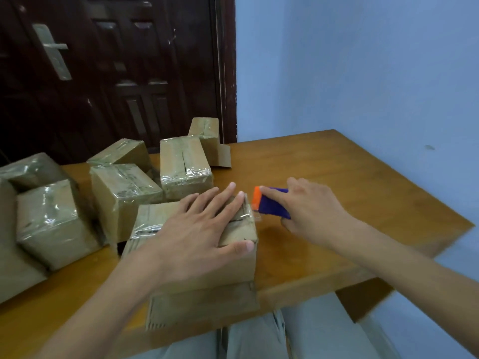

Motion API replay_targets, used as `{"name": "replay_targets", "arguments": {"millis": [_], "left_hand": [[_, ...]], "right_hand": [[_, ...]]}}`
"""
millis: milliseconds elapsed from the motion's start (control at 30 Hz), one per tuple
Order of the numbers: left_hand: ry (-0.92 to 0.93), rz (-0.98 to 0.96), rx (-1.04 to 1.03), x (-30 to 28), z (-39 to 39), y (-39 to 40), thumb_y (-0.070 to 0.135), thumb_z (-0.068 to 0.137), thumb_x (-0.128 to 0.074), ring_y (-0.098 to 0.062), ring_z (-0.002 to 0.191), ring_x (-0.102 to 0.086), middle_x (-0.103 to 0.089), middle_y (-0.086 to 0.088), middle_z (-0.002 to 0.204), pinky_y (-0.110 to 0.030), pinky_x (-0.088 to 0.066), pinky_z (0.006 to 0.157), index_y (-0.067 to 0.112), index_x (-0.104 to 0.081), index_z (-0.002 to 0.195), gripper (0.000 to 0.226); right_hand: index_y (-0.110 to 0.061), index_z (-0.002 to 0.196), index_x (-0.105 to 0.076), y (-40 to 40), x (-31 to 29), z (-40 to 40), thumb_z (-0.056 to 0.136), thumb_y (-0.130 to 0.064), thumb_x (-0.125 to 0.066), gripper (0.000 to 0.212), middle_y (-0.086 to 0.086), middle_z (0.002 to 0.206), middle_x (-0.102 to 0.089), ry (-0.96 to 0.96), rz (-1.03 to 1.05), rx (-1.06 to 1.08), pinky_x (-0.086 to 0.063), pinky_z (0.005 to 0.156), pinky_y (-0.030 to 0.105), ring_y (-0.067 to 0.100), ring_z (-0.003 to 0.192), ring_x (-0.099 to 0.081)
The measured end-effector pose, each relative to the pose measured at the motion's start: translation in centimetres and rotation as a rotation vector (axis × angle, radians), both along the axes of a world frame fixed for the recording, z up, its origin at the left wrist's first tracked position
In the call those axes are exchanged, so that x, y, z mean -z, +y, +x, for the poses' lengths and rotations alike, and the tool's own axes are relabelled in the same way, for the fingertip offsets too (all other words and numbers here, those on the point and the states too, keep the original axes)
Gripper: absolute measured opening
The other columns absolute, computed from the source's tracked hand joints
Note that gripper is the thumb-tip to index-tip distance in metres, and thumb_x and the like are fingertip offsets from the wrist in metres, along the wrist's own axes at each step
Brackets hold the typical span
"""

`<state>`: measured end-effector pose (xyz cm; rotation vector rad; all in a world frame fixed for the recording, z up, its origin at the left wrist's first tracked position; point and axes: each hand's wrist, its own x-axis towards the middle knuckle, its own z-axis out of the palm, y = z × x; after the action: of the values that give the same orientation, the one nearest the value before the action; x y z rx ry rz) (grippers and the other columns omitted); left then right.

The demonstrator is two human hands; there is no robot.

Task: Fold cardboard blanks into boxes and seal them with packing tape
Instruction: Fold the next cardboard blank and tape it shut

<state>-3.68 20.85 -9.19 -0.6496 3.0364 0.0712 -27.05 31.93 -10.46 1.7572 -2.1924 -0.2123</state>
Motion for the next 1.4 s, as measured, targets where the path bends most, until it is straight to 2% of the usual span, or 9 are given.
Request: {"name": "replay_targets", "arguments": {"millis": [233, 367, 433, 500, 600, 733, 867, 1033, 1400], "left_hand": [[0.084, 0.026, -0.022, 0.0, 0.1, 0.2, 0.093, 0.081, 0.005, -0.002, 0.15, 0.037, 0.037, 0.016, 0.165, -0.04, 0.013, 0.13, 0.031, 0.021, 0.163, 0.104], [0.597, 0.052, -0.123, -0.6, 1.9, 0.4, 0.069, 0.101, -0.017, 0.023, 0.146, 0.007, -0.019, 0.026, 0.166, -0.033, -0.005, 0.132, 0.038, -0.029, 0.162, 0.069], [0.812, 0.049, -0.24, -0.7, 4.1, 0.0, 0.059, 0.105, -0.033, 0.019, 0.14, -0.022, -0.045, 0.026, 0.151, -0.04, -0.029, 0.126, 0.039, -0.052, 0.148, 0.051], [0.914, 0.119, -0.363, -0.4, 6.5, -0.8, 0.057, 0.104, -0.043, 0.003, 0.138, -0.042, -0.054, 0.021, 0.146, -0.048, -0.046, 0.114, 0.039, -0.058, 0.143, 0.045], [0.731, 0.15, -0.395, -0.3, 8.4, -1.0, 0.074, 0.095, -0.036, -0.005, 0.143, -0.043, -0.049, 0.022, 0.154, -0.05, -0.047, 0.113, 0.044, -0.052, 0.147, 0.063], [0.384, -0.033, -0.359, -0.3, 7.8, 0.3, 0.084, 0.087, -0.01, -0.007, 0.147, -0.04, -0.048, 0.021, 0.156, -0.039, -0.024, 0.125, 0.047, -0.047, 0.15, 0.082], [0.337, -0.137, -0.384, 0.4, 7.3, 0.0, 0.076, 0.094, -0.017, -0.013, 0.136, -0.055, -0.063, 0.016, 0.143, -0.043, -0.035, 0.12, 0.044, -0.054, 0.145, 0.071], [0.333, -0.121, -0.381, 0.4, 6.7, -0.3, 0.073, 0.099, -0.017, -0.016, 0.129, -0.061, -0.068, 0.013, 0.134, -0.043, -0.043, 0.114, 0.04, -0.059, 0.141, 0.068], [0.314, -0.096, -0.358, 0.8, 6.7, -0.7, 0.064, 0.102, 0.004, -0.013, 0.129, -0.054, -0.062, 0.018, 0.134, -0.038, -0.04, 0.111, 0.045, -0.047, 0.148, 0.071]], "right_hand": [[-0.035, 0.161, -0.031, 0.5, 6.9, 1.1, 0.102, -0.055, -0.04, 0.063, 0.009, 0.113, -0.063, -0.08, -0.144, 0.169, -0.041, 0.084, 0.044, 0.03, 0.102, -0.057], [-0.034, 0.156, -0.04, 1.3, 4.6, 3.9, 0.106, -0.054, -0.036, 0.054, 0.011, 0.133, -0.061, -0.175, -0.38, 0.31, -0.044, 0.095, 0.045, 0.03, 0.118, -0.057], [-0.032, 0.141, -0.055, 1.6, 1.6, 5.5, 0.105, -0.062, -0.032, 0.052, 0.0, 0.129, -0.065, -0.458, -0.555, 0.32, -0.048, 0.088, 0.041, 0.022, 0.115, -0.061], [-0.026, 0.107, -0.066, 1.2, -0.8, 6.8, 0.096, -0.079, -0.03, 0.065, -0.012, 0.093, -0.071, -1.004, -0.58, 0.326, -0.047, 0.073, 0.036, 0.013, 0.086, -0.069], [-0.011, 0.075, -0.059, -0.1, -2.6, 8.1, 0.087, -0.088, -0.04, 0.08, -0.005, 0.058, -0.058, -1.342, -0.453, 0.297, -0.049, 0.056, 0.031, 0.014, 0.051, -0.057], [-0.016, 0.074, -0.056, -0.3, -2.2, 9.3, 0.093, -0.073, -0.054, 0.06, -0.004, 0.056, -0.053, -1.38, -0.282, 0.285, -0.033, 0.041, 0.018, 0.014, 0.046, -0.05], [0.001, 0.087, -0.061, 0.4, -1.5, 10.1, 0.098, -0.055, -0.062, 0.057, 0.001, 0.059, -0.043, -1.591, -0.325, 0.303, -0.029, 0.039, 0.018, 0.014, 0.044, -0.039], [-0.02, 0.061, -0.047, 0.9, -0.4, 10.8, 0.106, -0.03, -0.059, 0.047, 0.002, 0.059, -0.039, -1.664, -0.463, 0.205, -0.031, 0.043, 0.017, 0.016, 0.052, -0.035], [-0.011, 0.074, -0.057, 1.2, 1.9, 9.9, 0.106, -0.034, -0.057, 0.04, 0.001, 0.059, -0.046, -1.776, -0.467, 0.141, -0.031, 0.046, 0.023, 0.013, 0.05, -0.044]]}}
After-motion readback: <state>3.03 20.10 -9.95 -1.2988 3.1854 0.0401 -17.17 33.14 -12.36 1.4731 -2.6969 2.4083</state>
